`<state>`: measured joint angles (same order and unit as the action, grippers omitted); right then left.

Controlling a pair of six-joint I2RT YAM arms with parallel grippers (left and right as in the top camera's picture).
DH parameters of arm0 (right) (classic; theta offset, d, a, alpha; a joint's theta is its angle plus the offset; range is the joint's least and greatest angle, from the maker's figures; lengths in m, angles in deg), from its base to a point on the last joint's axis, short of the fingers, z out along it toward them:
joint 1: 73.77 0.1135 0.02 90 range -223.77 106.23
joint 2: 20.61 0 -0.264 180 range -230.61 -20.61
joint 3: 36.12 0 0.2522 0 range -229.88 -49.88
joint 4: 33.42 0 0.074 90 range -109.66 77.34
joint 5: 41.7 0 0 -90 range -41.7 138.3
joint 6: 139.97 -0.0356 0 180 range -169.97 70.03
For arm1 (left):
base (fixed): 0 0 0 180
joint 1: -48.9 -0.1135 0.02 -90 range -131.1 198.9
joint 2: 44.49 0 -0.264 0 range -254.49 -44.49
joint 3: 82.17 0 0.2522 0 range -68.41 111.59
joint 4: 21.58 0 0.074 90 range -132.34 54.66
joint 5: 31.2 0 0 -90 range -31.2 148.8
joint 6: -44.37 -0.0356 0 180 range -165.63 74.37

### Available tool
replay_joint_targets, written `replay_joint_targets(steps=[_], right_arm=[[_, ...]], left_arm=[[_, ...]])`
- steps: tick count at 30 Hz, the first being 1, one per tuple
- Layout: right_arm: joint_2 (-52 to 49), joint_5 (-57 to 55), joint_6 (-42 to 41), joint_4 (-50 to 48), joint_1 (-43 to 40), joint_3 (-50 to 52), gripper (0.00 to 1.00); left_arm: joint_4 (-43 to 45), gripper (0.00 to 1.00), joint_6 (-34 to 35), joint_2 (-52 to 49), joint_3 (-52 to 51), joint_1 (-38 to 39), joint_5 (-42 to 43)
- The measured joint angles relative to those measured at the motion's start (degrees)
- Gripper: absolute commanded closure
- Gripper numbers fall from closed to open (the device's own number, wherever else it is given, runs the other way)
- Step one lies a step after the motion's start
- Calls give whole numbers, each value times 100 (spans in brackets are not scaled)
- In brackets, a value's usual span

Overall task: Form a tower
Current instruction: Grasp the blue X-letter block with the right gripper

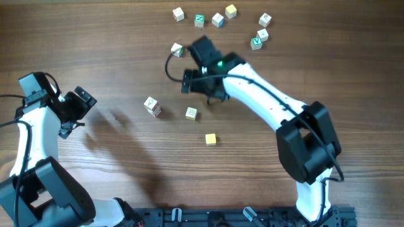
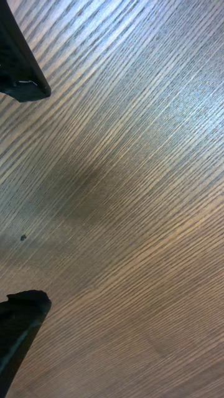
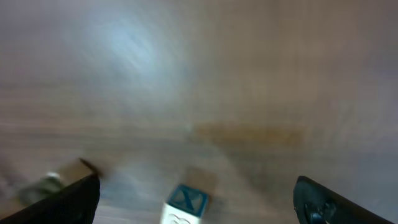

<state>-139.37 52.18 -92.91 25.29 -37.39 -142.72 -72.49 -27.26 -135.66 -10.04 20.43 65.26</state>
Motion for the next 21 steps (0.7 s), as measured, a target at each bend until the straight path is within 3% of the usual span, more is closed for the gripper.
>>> replay_joint_targets(steps=[6, 9, 12, 17, 21], right_arm=[[-7, 59, -804, -417, 273, 463, 1], [-7, 13, -857, -557, 575, 625, 6], [-7, -122, -968, -562, 835, 789, 15], [-7, -291, -1054, -562, 841, 811, 45], [-7, -295, -730, -562, 841, 811, 46]], left_arm=[[0, 0, -2, 0, 0, 0, 0], [0, 0, 0, 0, 0, 0, 0], [0, 0, -2, 0, 0, 0, 0], [0, 0, -2, 0, 0, 0, 0], [0, 0, 0, 0, 0, 0, 0]])
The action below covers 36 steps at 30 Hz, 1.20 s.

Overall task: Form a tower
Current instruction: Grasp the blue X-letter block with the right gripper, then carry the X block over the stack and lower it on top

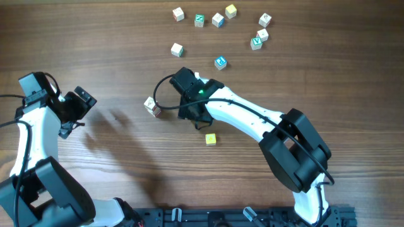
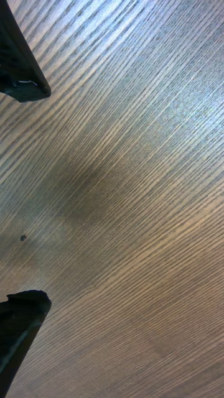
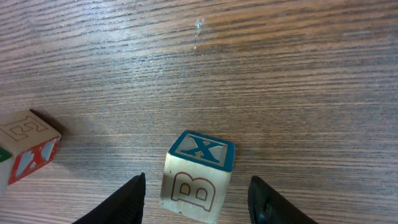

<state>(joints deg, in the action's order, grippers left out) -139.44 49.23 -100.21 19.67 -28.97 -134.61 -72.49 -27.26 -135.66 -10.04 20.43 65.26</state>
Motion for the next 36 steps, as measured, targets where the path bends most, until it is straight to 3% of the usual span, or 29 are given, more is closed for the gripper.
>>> replay_joint_targets(steps=[5, 9, 12, 14, 18, 22, 26, 31, 36], right_arm=[[-146, -17, 157, -136, 0, 11, 60], [-216, -15, 184, -212, 0, 28, 63], [-216, -17, 205, -210, 0, 28, 76], [-192, -17, 365, -164, 0, 24, 78], [-157, -15, 1012, -59, 2, 24, 79], [284, 153, 2573, 433, 0, -42, 77], [592, 505, 3683, 1335, 2, -905, 77], [656, 697, 4391, 1869, 0, -1941, 71], [509, 811, 4649, 2065, 0, -3047, 73]], left_arm=[[0, 0, 0, 0, 0, 0, 0], [0, 0, -2, 0, 0, 0, 0], [0, 0, -2, 0, 0, 0, 0], [0, 0, -2, 0, 0, 0, 0], [0, 0, -2, 0, 0, 0, 0], [0, 0, 0, 0, 0, 0, 0], [0, 0, 0, 0, 0, 0, 0], [0, 0, -2, 0, 0, 0, 0], [2, 0, 0, 0, 0, 0, 0]])
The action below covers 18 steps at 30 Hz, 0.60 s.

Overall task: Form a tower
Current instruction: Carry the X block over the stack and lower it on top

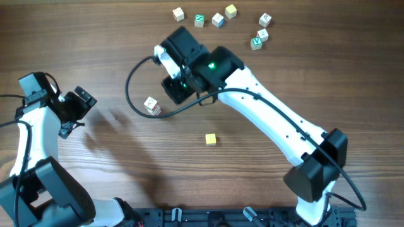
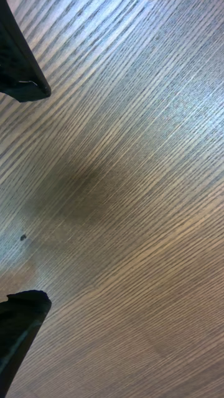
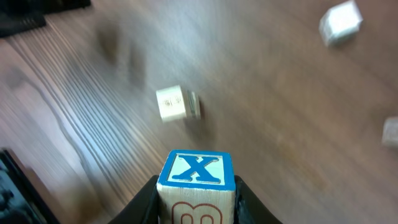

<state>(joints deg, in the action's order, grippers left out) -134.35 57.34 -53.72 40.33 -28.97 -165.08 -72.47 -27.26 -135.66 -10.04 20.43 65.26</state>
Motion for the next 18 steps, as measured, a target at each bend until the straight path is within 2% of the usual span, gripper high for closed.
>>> replay_joint_targets(steps=[4, 6, 10, 18], right_arm=[[-1368, 197, 92, 918, 17, -2245, 76], [-1840, 273, 210, 1174, 66, -2632, 76], [-2238, 363, 566, 1495, 280, -2673, 75], [-2529, 380, 859, 1456, 382, -2747, 75]], left_arm=[[-4, 0, 0, 0, 0, 0, 0], [-2, 0, 0, 0, 0, 0, 0], [-2, 0, -2, 0, 0, 0, 0], [-2, 0, 0, 0, 0, 0, 0]])
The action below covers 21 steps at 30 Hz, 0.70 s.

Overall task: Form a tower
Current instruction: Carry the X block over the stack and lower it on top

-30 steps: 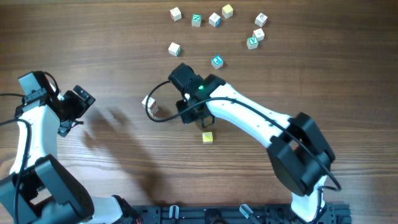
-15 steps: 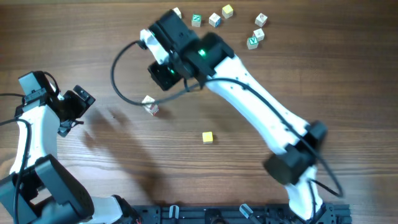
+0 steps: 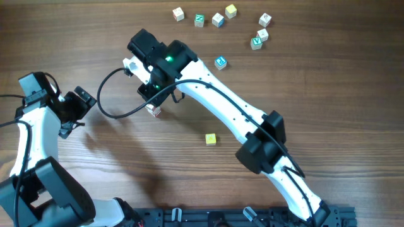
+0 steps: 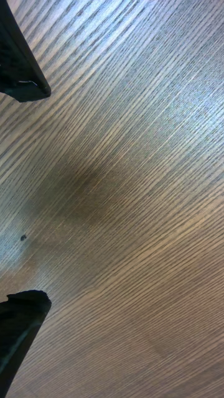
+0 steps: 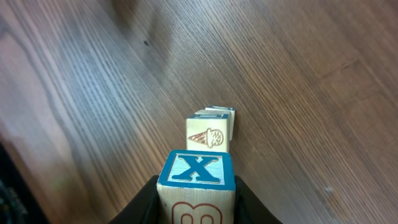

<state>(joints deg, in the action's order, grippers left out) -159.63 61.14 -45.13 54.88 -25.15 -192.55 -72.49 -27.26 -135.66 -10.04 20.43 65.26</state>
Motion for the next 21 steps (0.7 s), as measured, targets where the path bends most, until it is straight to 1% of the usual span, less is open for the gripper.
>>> replay_joint_targets(steps=[2, 9, 21], right_arm=[[-157, 0, 2, -87, 0, 0, 75], [-168, -13, 90, -387, 11, 105, 75], [-168, -243, 302, -404, 103, 199, 74]], left_arm=[[0, 0, 0, 0, 0, 0, 0], [0, 0, 0, 0, 0, 0, 0], [0, 0, 0, 0, 0, 0, 0]])
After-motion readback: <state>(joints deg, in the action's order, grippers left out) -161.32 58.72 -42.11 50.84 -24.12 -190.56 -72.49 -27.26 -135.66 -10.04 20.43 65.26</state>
